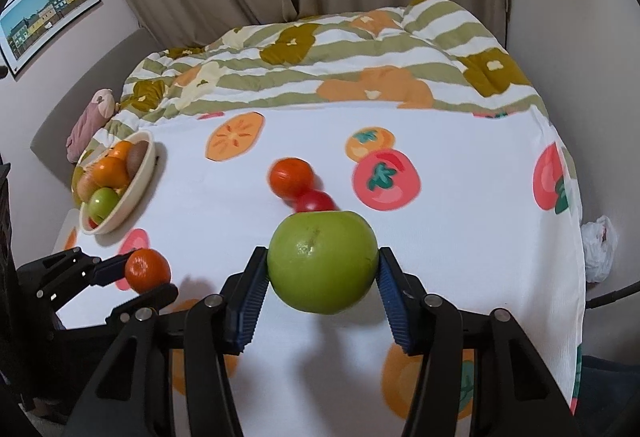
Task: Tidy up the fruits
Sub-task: 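Carry the tangerine and green apple over the duck bowl with both tools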
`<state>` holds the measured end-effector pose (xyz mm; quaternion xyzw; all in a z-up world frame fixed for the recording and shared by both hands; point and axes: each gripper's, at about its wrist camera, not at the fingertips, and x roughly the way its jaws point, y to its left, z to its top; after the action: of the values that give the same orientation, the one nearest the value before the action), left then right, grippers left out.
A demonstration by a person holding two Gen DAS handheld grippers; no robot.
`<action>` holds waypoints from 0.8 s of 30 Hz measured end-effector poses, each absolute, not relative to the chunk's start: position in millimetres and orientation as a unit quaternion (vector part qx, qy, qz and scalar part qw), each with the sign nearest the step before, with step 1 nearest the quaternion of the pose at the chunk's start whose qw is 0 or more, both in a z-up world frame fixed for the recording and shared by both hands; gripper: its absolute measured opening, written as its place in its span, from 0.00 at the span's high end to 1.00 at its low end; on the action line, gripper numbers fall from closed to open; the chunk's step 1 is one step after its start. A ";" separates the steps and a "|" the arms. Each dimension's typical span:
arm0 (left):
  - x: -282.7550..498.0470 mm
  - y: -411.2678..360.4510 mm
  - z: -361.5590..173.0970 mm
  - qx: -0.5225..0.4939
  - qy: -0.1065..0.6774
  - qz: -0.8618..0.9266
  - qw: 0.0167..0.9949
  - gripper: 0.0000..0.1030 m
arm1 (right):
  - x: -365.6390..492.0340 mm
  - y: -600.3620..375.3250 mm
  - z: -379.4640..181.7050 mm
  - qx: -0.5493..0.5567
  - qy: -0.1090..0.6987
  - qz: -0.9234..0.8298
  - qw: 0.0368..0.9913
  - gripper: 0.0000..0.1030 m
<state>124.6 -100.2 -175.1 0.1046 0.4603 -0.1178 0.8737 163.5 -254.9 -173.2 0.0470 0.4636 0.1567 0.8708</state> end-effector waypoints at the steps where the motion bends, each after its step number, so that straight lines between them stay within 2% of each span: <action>1: 124.5 -95.6 -171.6 0.103 0.458 -0.115 0.875 0.60 | 161.9 -250.1 -168.9 0.047 0.462 0.159 0.871 0.52; 15: 123.6 2.6 -133.0 0.084 0.440 -0.060 0.892 0.60 | 158.9 -167.3 -128.6 0.031 0.442 0.196 0.875 0.52; 24: 128.0 71.8 -130.7 0.075 0.442 -0.032 0.893 0.60 | 166.1 -99.4 -122.6 0.025 0.438 0.221 0.871 0.52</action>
<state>128.0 71.8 -130.7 0.0747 0.4425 -0.0322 0.8931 166.1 -99.4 -122.6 0.0254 0.4381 0.2210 0.8710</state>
